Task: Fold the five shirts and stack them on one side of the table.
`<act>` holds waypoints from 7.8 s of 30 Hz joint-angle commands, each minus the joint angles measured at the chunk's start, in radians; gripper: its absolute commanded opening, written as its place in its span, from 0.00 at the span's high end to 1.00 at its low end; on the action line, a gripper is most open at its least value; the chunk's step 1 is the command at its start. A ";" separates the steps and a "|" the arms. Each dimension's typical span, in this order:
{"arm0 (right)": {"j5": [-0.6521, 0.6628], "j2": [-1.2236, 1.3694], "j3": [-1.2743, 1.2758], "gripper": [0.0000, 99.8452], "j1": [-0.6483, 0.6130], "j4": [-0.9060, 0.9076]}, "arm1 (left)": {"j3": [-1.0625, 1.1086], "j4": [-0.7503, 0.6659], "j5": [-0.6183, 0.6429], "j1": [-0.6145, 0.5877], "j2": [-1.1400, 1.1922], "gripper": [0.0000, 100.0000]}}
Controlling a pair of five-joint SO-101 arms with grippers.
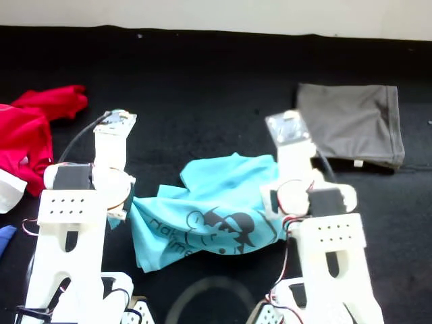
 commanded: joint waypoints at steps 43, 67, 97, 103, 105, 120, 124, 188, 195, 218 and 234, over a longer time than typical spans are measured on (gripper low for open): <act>-0.078 1.150 -0.722 0.80 -0.242 -0.010 | -0.002 -0.006 0.002 0.007 -0.018 0.99; -0.075 1.492 -1.176 0.74 -0.257 0.093 | -0.002 -0.005 0.002 0.007 -0.018 0.99; -0.074 1.221 -0.814 0.79 -0.252 -0.127 | -0.002 -0.005 0.002 0.007 -0.018 0.99; -0.074 1.216 -0.852 0.78 -0.199 -0.117 | -0.002 -0.005 0.002 0.007 -0.018 0.99; -0.074 1.216 -0.888 0.78 -0.174 -0.094 | -0.002 -0.005 0.002 0.007 -0.018 0.99; -0.074 1.392 -0.954 0.78 -0.229 -0.084 | -0.002 -0.005 0.002 0.007 -0.018 0.99; -0.072 1.391 -0.960 0.78 -0.228 -0.056 | -0.002 -0.005 0.002 0.007 -0.018 0.99; -0.023 0.458 -0.074 0.99 0.170 -0.151 | -0.243 0.104 -0.075 0.377 0.529 0.95; -0.023 0.458 -0.074 0.99 0.245 -0.153 | -0.490 0.298 -0.074 0.294 0.530 0.89; -0.023 0.458 -0.074 0.99 0.242 -0.148 | -0.496 0.295 -0.075 0.013 0.541 0.89; -0.023 0.458 -0.074 0.99 0.242 -0.148 | -0.460 0.371 -0.170 -0.007 0.541 0.87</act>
